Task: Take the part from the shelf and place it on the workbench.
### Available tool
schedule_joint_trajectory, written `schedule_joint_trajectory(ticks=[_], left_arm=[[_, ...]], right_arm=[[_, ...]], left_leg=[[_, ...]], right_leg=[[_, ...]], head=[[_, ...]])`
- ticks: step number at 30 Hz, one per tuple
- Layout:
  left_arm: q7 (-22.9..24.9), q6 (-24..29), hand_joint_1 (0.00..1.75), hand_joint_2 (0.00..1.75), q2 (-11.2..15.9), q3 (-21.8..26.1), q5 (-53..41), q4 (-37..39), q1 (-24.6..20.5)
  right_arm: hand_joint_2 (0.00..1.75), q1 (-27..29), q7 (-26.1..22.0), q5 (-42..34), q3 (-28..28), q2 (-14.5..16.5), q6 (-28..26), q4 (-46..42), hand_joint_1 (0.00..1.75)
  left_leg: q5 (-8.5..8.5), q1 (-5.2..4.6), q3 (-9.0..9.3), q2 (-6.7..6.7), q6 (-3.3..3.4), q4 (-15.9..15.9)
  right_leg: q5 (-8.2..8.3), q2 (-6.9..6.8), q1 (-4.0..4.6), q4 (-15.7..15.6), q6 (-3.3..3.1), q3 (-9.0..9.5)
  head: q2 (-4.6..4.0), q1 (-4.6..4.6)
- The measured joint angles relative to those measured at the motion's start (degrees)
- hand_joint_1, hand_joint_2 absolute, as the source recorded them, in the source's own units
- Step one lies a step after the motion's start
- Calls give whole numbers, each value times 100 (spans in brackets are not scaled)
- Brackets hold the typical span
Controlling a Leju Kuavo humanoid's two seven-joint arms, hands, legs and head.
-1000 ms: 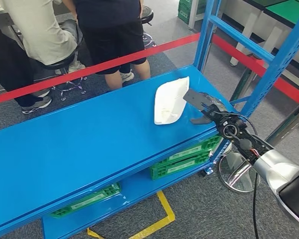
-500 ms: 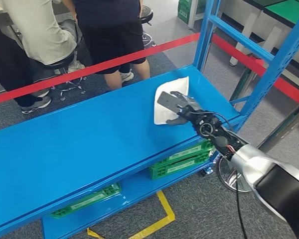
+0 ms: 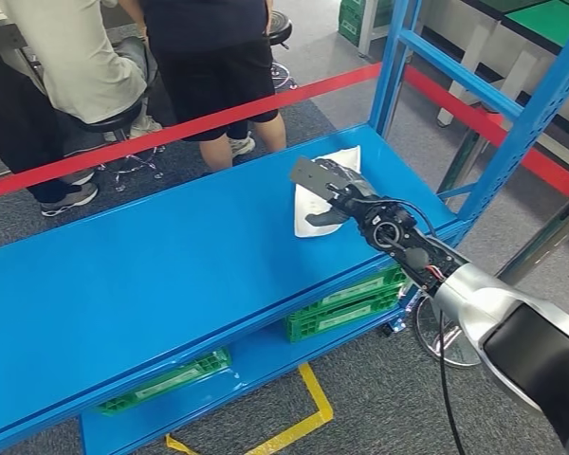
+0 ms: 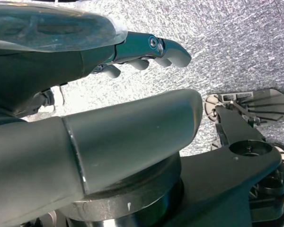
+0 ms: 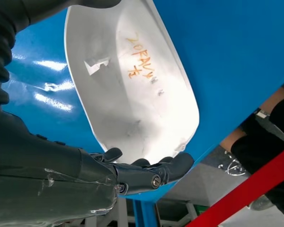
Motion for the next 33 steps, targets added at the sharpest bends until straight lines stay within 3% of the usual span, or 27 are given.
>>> schedule_joint_trajectory(ticks=[15,33], left_arm=[[-1,-2,0,0,-4,0,-35,0,0],[-80,-37,0,0,-4,0,2,0,4]], right_arm=[[175,145,-172,-245,114,-71,198,23,0],[175,150,-437,-245,413,51,469,304,0]], left_leg=[[0,1,1,2,0,-1],[0,1,0,0,-1,-1]], right_leg=[[0,4,1,0,0,0],[0,3,1,1,0,2]], head=[[0,-1],[0,0]])
